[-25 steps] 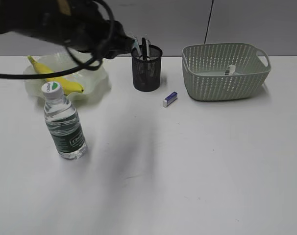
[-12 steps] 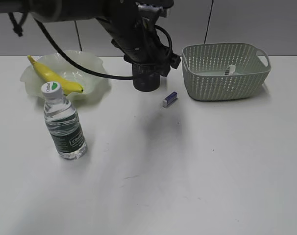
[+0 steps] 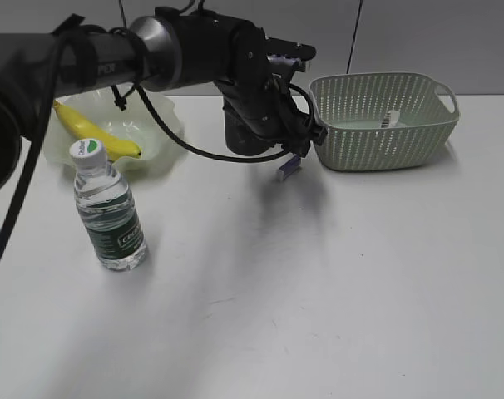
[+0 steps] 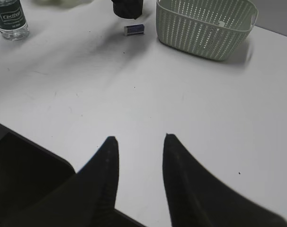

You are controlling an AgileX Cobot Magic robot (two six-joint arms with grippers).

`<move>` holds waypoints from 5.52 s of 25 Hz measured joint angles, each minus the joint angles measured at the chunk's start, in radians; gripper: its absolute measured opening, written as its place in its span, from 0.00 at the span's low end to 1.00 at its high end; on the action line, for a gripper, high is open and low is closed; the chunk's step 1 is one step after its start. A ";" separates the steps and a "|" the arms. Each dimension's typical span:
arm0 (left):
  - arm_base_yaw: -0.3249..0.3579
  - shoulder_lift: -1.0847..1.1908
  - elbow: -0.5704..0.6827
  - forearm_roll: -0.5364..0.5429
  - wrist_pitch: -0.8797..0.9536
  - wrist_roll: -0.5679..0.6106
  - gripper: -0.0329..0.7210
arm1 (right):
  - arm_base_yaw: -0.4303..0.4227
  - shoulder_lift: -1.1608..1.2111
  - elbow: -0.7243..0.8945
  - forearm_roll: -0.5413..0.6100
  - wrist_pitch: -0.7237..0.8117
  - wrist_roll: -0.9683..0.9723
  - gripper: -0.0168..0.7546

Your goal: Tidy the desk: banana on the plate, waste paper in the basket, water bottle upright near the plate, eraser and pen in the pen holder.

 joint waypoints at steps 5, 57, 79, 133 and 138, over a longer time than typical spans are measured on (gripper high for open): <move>0.000 0.057 -0.029 -0.005 -0.019 0.000 0.63 | 0.000 0.000 0.000 0.000 0.000 0.000 0.37; 0.125 -0.123 -0.032 0.083 -0.088 0.008 0.14 | 0.000 0.000 0.000 0.000 0.000 0.001 0.37; 0.173 -0.040 -0.032 -0.099 -0.217 0.008 0.51 | 0.000 0.000 0.000 0.000 0.000 0.001 0.37; 0.173 -2.046 1.444 0.116 0.406 -0.033 0.45 | 0.000 0.000 0.000 0.000 0.000 0.002 0.37; 0.173 -2.302 1.499 0.115 0.376 -0.033 0.44 | 0.000 0.000 0.000 0.000 0.000 0.002 0.37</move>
